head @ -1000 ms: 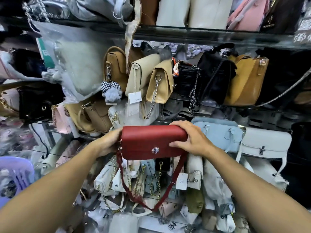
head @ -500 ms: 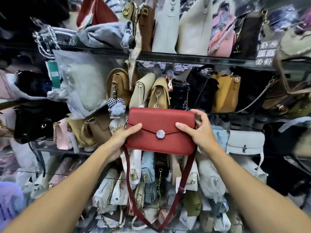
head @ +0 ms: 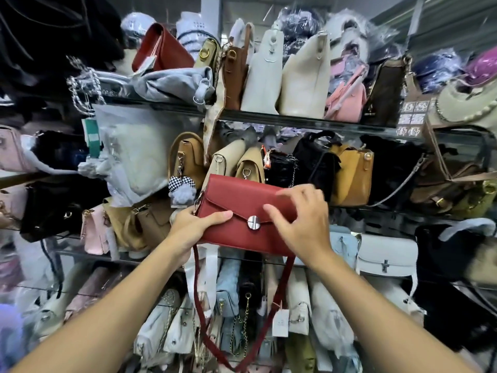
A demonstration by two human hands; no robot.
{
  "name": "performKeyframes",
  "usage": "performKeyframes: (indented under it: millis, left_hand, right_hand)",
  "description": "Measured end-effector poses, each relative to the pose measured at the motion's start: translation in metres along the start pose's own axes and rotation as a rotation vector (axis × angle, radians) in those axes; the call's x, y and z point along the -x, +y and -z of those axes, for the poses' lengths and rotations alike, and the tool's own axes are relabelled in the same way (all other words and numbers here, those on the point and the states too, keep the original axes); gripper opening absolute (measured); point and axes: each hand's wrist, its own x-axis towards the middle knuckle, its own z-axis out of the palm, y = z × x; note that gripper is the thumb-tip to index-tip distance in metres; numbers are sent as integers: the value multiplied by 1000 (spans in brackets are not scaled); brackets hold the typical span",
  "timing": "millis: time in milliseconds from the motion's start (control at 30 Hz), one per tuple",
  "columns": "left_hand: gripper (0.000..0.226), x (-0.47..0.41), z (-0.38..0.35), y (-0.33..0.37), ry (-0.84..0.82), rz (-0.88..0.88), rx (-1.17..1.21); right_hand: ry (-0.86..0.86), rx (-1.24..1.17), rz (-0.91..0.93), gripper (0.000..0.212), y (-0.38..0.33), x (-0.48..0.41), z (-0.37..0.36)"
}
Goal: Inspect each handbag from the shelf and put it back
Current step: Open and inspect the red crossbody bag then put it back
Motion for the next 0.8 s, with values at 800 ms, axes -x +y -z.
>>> performKeyframes:
  millis: [800]
  left_hand:
    - [75, -7, -7, 12, 46, -42, 36]
  right_hand:
    - [-129, -133, 256, 8, 4, 11, -42]
